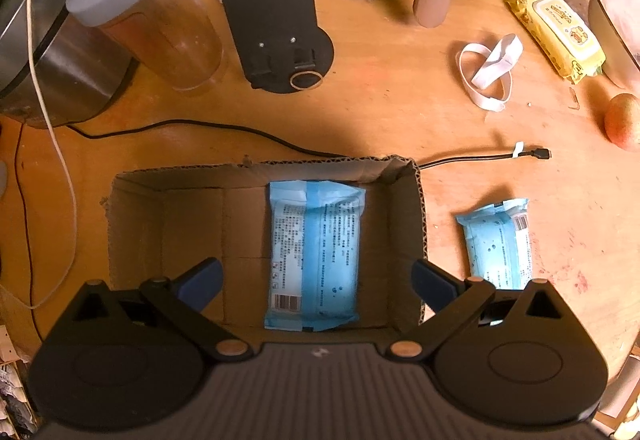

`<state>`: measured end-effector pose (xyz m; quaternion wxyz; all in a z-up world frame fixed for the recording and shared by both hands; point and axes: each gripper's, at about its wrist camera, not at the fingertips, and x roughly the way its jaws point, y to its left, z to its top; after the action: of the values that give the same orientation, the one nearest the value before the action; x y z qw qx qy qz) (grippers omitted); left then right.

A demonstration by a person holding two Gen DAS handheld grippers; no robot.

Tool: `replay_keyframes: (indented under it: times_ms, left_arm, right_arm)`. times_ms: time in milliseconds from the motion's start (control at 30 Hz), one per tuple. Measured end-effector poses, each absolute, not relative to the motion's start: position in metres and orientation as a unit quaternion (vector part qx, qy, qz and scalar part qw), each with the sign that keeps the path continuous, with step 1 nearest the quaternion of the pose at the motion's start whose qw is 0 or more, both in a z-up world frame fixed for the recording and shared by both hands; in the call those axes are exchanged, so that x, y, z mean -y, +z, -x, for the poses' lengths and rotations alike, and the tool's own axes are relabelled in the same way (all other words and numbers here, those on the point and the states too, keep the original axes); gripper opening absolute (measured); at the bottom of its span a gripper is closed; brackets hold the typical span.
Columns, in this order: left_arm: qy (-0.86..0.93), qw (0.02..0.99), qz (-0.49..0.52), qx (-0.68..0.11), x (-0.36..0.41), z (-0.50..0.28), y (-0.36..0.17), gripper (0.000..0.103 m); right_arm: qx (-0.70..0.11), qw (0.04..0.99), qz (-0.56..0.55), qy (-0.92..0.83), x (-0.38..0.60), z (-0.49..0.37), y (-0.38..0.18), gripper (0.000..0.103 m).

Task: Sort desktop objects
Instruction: 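Raise the open right gripper out of the box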

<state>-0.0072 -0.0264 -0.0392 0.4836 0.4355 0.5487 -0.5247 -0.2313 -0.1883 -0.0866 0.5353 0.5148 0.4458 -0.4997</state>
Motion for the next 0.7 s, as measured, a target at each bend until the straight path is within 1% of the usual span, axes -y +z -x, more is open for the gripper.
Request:
replay_keyframes:
  times_ms: [700]
  left_arm:
    - [-0.523,0.488,-0.438,-0.546,0.023,0.023,-0.036,0.103]
  right_arm:
    - [-0.442,0.531,-0.517,-0.505,0.182,0.257,-0.088,0.103]
